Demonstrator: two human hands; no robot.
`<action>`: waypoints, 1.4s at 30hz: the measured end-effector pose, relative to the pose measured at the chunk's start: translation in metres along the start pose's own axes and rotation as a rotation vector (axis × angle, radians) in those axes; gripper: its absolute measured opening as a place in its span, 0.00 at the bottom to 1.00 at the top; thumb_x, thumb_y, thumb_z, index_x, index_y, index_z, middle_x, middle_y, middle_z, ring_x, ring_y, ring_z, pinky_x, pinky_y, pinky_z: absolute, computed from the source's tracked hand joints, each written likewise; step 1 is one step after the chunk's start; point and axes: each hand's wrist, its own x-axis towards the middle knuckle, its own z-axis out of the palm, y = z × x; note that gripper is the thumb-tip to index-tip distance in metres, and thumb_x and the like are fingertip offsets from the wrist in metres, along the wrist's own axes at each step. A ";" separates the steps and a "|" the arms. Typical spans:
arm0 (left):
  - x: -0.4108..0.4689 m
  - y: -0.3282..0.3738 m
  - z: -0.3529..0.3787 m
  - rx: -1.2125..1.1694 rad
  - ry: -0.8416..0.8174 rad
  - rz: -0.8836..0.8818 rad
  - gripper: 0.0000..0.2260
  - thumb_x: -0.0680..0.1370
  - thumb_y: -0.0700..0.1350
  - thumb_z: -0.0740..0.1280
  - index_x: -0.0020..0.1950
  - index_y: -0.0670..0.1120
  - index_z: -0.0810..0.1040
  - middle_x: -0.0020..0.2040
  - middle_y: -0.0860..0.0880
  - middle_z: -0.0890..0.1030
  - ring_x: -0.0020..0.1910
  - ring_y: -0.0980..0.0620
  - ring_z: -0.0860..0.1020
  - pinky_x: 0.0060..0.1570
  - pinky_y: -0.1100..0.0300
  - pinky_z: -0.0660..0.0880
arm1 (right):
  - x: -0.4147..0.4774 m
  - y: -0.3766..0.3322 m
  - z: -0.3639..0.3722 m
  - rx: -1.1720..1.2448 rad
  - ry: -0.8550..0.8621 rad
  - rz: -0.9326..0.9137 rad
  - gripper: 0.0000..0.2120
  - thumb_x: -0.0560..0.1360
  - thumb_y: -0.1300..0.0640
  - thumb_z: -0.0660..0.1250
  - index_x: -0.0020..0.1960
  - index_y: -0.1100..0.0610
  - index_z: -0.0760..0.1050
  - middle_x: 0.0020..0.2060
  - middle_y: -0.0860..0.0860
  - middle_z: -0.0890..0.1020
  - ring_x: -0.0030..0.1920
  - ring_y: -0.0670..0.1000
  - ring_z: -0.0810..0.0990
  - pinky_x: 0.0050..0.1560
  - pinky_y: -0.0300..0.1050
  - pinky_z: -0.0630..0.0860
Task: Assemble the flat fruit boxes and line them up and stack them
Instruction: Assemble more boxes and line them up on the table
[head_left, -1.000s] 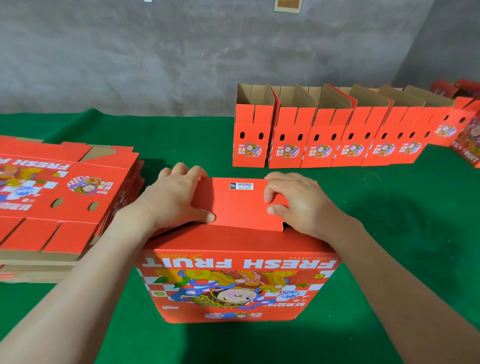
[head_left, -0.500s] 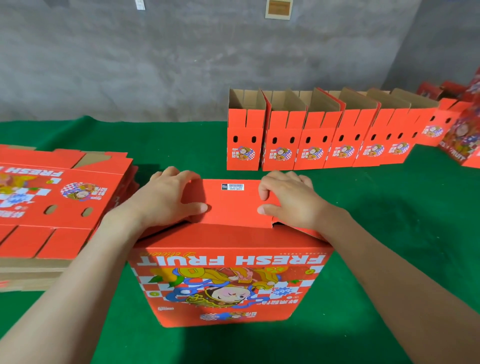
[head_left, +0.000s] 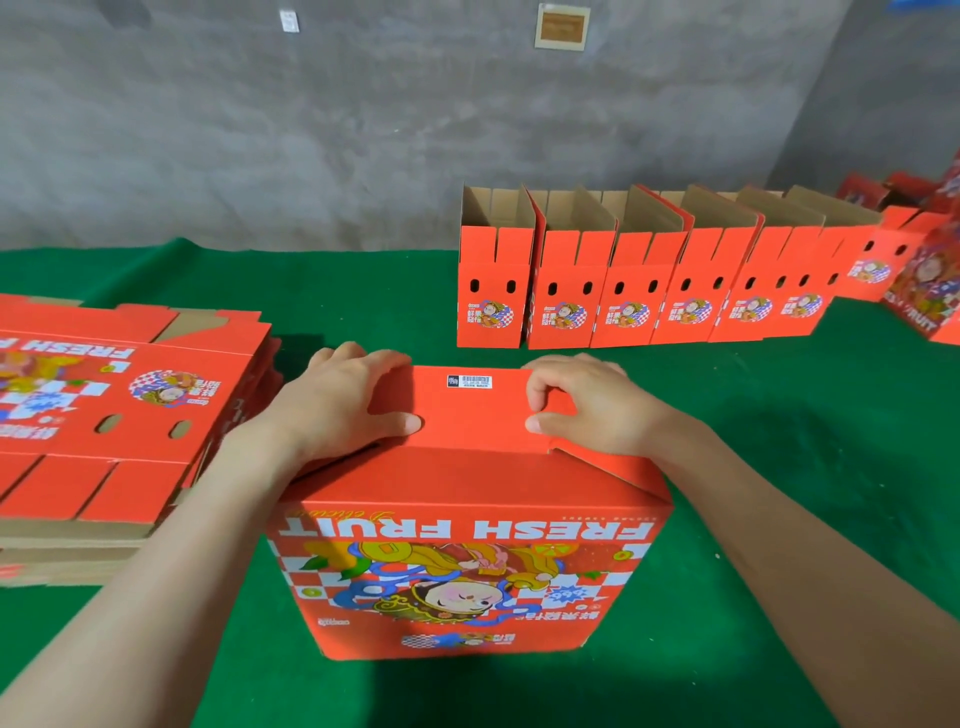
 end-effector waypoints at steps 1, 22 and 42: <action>-0.001 -0.001 -0.001 -0.001 -0.009 0.010 0.32 0.73 0.63 0.66 0.74 0.57 0.62 0.65 0.46 0.69 0.68 0.44 0.63 0.66 0.45 0.65 | 0.000 0.002 0.000 0.064 0.016 -0.005 0.04 0.77 0.53 0.66 0.45 0.51 0.72 0.58 0.45 0.78 0.63 0.47 0.70 0.66 0.47 0.59; -0.007 -0.025 0.000 -0.157 0.055 -0.156 0.31 0.76 0.62 0.61 0.76 0.52 0.59 0.71 0.45 0.69 0.69 0.45 0.68 0.64 0.56 0.64 | -0.010 0.011 0.010 0.479 0.822 -0.036 0.08 0.76 0.65 0.65 0.52 0.59 0.81 0.50 0.49 0.82 0.51 0.41 0.79 0.58 0.35 0.72; -0.014 -0.027 -0.029 -0.334 0.753 -0.162 0.19 0.78 0.59 0.62 0.56 0.45 0.71 0.46 0.47 0.74 0.55 0.40 0.75 0.47 0.56 0.63 | -0.025 0.019 0.046 1.197 0.289 0.564 0.19 0.82 0.45 0.50 0.42 0.50 0.75 0.29 0.41 0.82 0.40 0.48 0.80 0.41 0.46 0.73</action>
